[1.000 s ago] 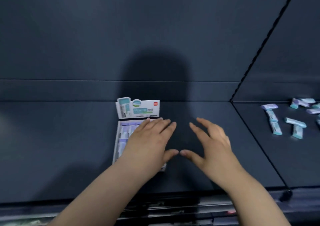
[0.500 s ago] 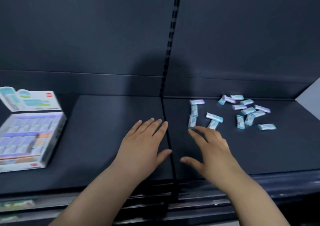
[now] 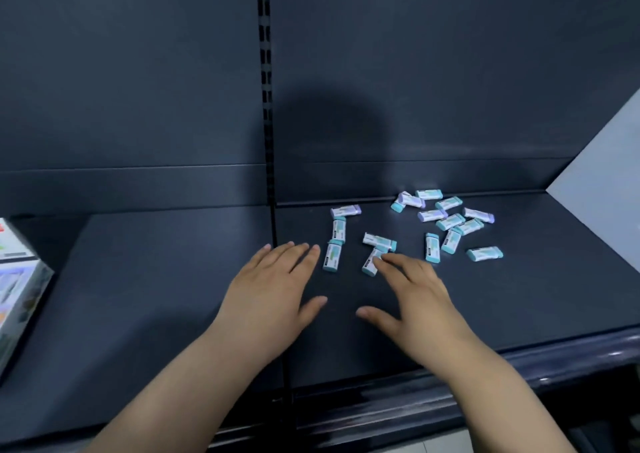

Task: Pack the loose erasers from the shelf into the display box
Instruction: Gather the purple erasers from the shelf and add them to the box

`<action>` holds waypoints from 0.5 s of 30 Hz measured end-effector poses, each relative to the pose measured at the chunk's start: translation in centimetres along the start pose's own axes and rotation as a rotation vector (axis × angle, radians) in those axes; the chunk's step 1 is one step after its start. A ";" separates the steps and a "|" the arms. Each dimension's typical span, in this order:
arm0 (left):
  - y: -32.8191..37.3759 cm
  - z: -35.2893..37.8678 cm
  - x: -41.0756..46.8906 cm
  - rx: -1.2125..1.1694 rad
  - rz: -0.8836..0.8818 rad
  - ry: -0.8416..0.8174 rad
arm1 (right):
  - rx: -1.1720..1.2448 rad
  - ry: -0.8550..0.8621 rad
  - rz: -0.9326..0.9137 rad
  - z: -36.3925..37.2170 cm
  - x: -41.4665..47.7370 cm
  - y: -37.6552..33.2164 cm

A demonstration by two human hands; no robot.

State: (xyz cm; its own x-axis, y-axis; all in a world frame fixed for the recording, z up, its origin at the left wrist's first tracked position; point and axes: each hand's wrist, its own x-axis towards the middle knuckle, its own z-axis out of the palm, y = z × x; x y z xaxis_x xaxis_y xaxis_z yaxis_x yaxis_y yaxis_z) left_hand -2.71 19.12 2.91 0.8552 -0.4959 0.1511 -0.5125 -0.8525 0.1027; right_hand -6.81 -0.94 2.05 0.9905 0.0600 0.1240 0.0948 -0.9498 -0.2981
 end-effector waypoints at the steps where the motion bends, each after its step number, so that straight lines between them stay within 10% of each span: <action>1: 0.1 0.1 0.6 0.004 0.010 0.013 | -0.007 0.005 0.014 -0.1 0.1 0.4; 15: 7.7 3.6 7.3 0.009 -0.041 0.069 | 0.184 0.000 0.323 -4.1 4.7 16.2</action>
State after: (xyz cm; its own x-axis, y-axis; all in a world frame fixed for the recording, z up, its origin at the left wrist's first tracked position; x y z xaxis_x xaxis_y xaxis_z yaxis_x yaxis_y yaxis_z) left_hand -0.14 8.38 1.25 0.8679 -0.4484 0.2139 -0.4763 -0.8734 0.1016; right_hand -1.07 -17.36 1.71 0.9721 -0.2344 -0.0041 -0.2066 -0.8484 -0.4874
